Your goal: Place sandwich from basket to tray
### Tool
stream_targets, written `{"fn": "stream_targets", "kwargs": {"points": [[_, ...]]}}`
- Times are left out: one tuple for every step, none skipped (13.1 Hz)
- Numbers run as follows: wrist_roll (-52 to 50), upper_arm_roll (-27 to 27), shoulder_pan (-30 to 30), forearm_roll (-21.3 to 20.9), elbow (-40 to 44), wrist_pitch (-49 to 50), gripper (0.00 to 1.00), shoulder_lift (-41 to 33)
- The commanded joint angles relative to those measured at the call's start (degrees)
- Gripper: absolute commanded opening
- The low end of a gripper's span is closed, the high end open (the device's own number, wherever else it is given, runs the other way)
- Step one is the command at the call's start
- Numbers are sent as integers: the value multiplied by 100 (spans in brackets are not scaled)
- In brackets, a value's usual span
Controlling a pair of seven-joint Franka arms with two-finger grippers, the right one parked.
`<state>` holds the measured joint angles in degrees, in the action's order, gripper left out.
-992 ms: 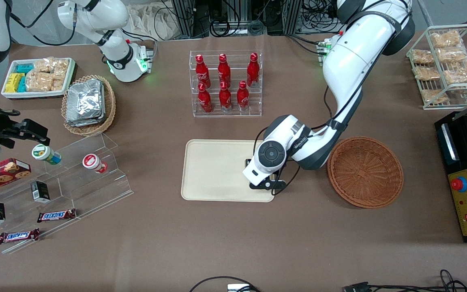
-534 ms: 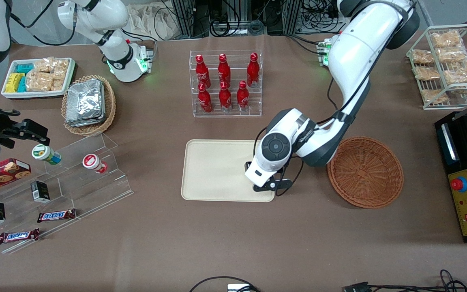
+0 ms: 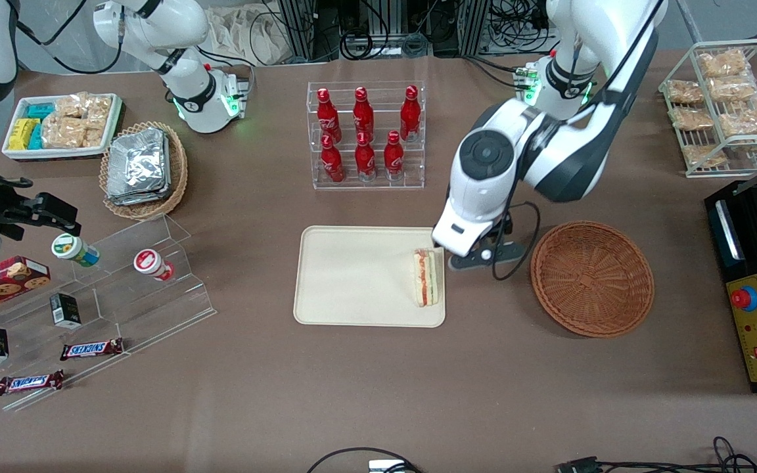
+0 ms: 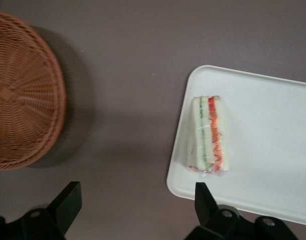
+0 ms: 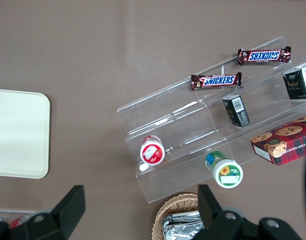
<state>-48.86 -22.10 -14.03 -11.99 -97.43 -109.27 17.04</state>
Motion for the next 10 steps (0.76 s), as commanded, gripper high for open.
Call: {"fn": "stream_targets", "kwargs": {"points": [[17, 4, 416, 65, -488, 89, 100, -736], [191, 4, 549, 126, -488, 107, 100, -876], [419, 12, 698, 318, -488, 168, 100, -1008], [665, 30, 830, 415, -479, 308, 100, -1132], [998, 30, 1136, 460, -470, 475, 100, -1315], [1532, 160, 1287, 669, -461, 590, 100, -1457], [2025, 571, 1245, 915, -470, 704, 100, -1649], [2535, 949, 1210, 1074, -470, 897, 100, -1808], [3018, 1188, 1209, 1110, -470, 1116, 100, -1949], [3397, 1442, 1209, 1111, -470, 1240, 100, -2046]]}}
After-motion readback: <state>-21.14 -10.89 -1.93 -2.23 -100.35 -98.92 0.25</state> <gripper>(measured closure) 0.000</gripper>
